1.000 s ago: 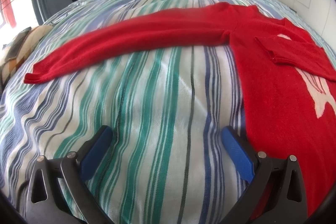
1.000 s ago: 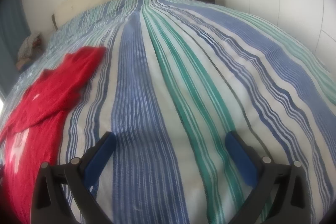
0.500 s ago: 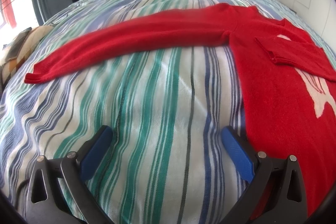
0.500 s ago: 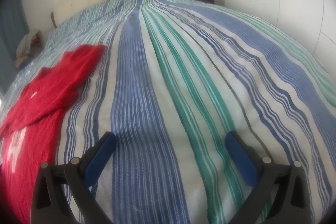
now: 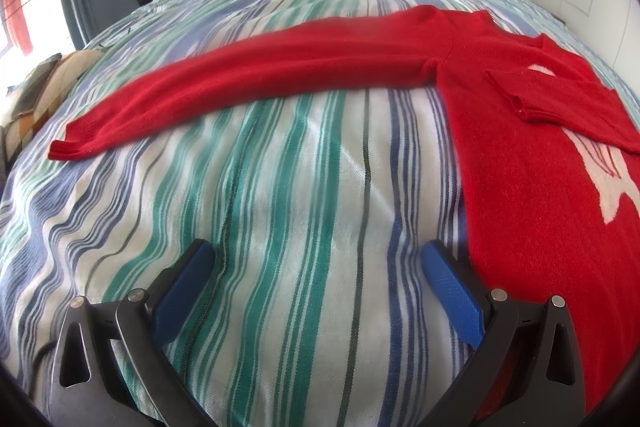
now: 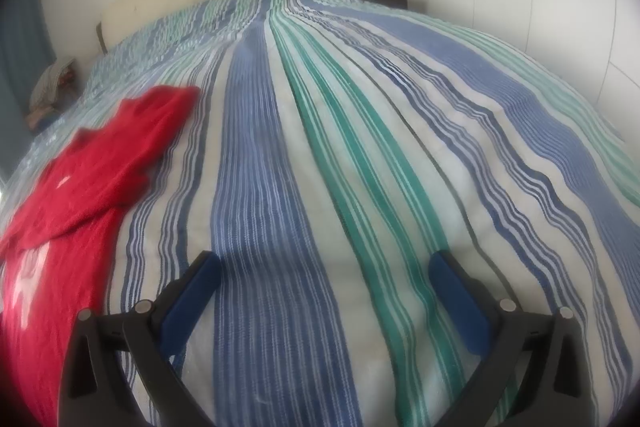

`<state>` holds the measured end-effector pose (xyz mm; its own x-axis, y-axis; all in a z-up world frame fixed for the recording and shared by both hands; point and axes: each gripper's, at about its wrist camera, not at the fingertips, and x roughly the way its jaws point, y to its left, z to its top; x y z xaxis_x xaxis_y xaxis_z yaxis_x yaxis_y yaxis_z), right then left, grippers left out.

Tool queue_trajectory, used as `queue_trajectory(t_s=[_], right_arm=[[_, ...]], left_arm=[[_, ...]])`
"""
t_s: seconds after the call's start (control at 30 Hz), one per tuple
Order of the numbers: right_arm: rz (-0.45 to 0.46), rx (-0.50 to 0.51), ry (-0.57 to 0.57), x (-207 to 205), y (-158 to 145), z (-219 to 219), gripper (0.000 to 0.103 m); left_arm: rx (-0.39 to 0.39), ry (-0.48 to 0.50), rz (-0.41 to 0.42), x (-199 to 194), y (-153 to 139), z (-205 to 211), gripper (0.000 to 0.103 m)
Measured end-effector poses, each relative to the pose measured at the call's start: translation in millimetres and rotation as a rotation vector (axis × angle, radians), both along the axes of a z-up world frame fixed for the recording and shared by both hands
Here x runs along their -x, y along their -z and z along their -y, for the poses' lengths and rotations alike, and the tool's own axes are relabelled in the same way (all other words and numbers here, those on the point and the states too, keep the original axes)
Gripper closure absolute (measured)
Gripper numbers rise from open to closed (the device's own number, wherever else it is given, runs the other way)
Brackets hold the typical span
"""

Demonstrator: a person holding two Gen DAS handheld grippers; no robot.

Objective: Fold small clothes

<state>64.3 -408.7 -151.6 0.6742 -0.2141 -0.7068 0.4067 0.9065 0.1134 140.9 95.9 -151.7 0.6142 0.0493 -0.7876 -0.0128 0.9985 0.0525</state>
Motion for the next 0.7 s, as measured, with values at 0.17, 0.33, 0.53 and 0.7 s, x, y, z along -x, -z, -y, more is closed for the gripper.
queue_trajectory(t_s=[0.17,0.33,0.53,0.7], right_arm=[[0.003,-0.002,0.0,1,0,0,0.0],[0.001,0.002,0.001,0,0,0,0.0],[0.002,0.003,0.002,2,0,0,0.0],[0.001,0.003,0.002,2,0,0,0.0]], left_arm=[[-0.001,-0.001,0.001,0,0,1,0.0],[-0.002,0.0,0.0,0,0,1,0.0],[-0.002,-0.002,-0.006,0,-1,0,0.0],[0.103,-0.013,-0.02,11,-41,-27,0.001]])
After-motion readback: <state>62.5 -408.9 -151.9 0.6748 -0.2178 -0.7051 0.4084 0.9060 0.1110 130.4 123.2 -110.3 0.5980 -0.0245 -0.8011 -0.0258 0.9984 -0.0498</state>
